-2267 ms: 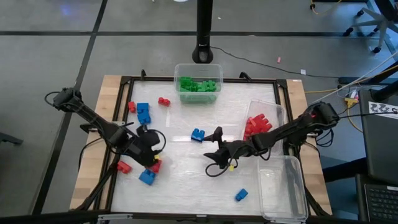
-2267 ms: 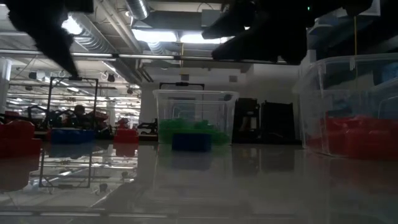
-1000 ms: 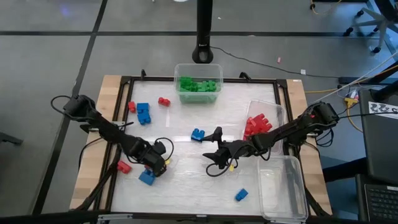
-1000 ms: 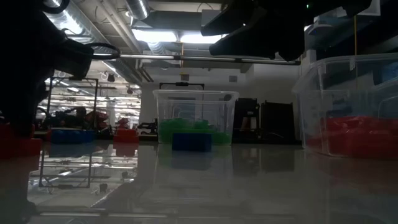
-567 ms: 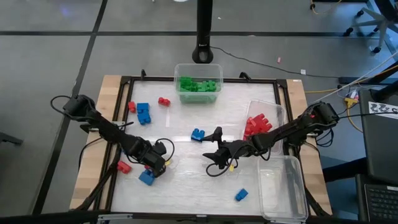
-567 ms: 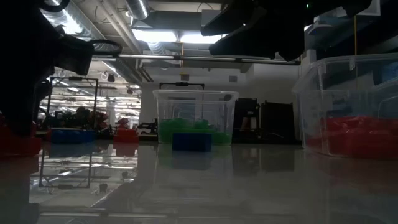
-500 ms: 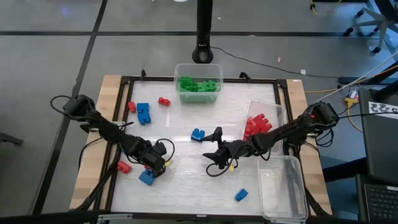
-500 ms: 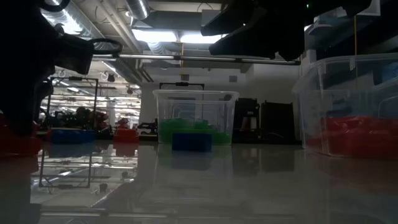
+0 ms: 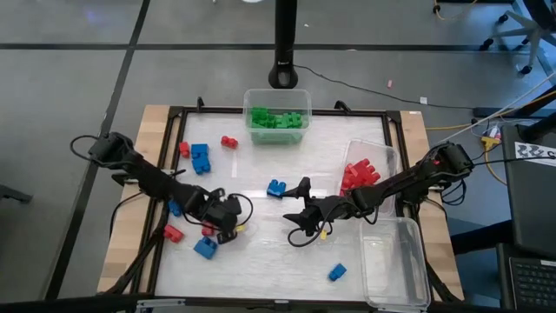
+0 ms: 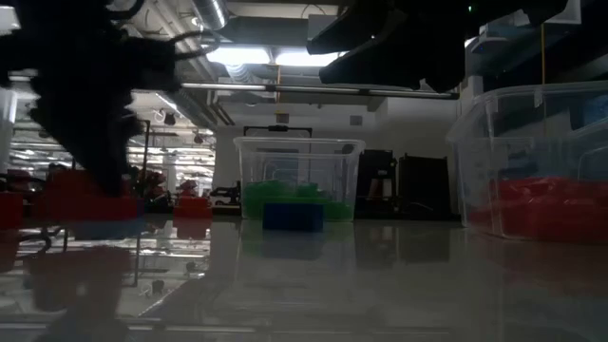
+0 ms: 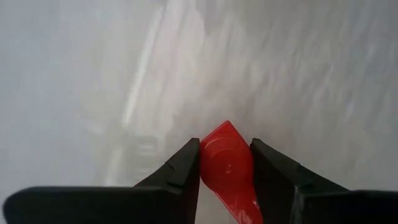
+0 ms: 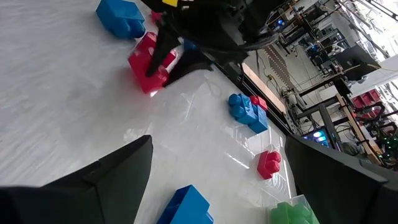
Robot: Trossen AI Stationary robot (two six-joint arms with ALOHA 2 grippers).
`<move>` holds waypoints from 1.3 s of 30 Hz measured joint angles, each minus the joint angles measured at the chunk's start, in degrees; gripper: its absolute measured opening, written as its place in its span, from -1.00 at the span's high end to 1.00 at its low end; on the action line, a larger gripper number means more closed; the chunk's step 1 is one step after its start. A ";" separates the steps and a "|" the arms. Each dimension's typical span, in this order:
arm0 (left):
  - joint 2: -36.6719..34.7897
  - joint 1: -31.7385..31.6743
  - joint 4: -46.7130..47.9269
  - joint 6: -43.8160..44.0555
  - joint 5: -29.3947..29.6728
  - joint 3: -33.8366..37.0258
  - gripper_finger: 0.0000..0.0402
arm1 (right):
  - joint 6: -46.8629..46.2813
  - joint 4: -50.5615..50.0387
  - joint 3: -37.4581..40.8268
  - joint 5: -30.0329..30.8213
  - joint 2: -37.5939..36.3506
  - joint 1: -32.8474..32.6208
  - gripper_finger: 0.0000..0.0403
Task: Sort blocks
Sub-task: Put the red game piece into the middle right transparent bin
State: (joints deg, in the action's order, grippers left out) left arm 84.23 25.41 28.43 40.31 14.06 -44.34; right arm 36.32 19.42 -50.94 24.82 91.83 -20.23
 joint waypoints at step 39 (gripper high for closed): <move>-16.50 -5.64 -38.49 -55.92 12.95 -2.59 0.45 | -14.90 17.77 0.02 -23.00 0.99 12.72 -0.81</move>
State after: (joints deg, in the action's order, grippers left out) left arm 67.72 19.77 -10.06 -15.61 27.00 -46.94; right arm 21.42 37.19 -50.92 1.82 92.83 -7.51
